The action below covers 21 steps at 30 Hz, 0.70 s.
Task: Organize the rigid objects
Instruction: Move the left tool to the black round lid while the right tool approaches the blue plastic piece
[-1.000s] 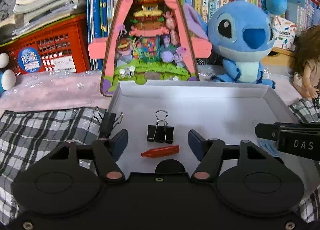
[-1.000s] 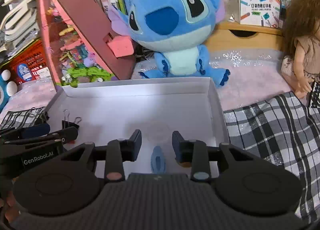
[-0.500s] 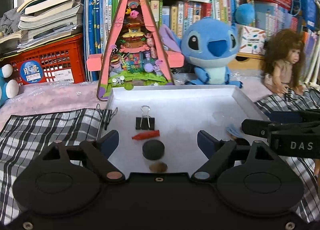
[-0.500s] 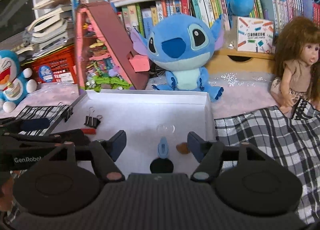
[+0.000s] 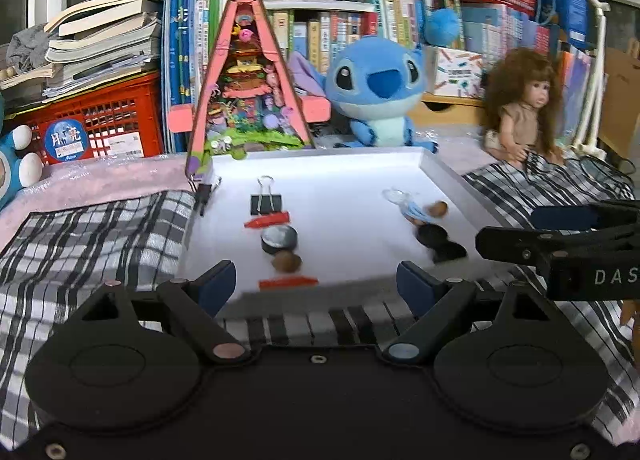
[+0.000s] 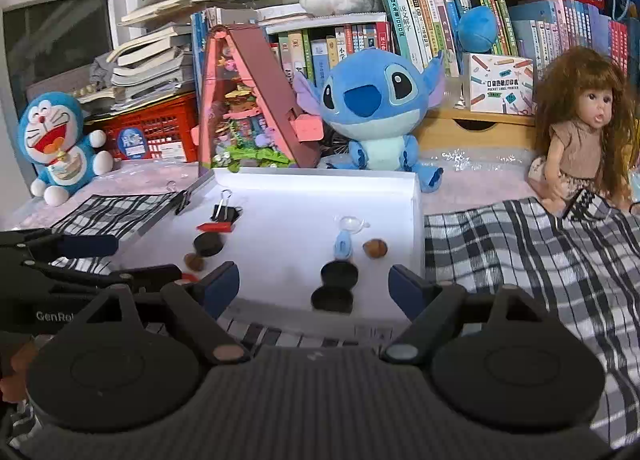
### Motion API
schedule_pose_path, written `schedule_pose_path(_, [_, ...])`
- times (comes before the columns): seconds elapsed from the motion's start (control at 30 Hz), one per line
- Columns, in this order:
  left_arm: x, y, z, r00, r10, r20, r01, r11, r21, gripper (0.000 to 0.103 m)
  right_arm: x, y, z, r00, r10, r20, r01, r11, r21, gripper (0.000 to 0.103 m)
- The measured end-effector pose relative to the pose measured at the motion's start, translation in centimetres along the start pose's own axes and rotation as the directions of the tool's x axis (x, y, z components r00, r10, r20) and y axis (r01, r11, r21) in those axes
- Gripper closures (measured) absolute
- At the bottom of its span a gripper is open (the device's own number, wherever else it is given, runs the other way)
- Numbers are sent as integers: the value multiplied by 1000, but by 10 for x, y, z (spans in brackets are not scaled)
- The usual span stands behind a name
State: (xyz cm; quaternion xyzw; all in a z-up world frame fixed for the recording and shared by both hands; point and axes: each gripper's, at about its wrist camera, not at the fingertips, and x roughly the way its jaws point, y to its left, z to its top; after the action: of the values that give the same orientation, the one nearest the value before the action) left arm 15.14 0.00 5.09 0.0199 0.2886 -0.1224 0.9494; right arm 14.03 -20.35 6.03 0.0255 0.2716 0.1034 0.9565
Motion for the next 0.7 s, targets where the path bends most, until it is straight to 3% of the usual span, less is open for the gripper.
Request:
schedule_pose_path(0.23, [-23, -3, -23, 998, -65, -15, 64, 996, -61, 16, -26, 7, -21, 1000, 7, 24, -5, 998, -63, 11])
schedule_pose_path(0.7, [-43, -16, -62, 998, -68, -18, 67, 997, -42, 16, -63, 10, -63, 999, 3, 47, 2, 996, -90, 8])
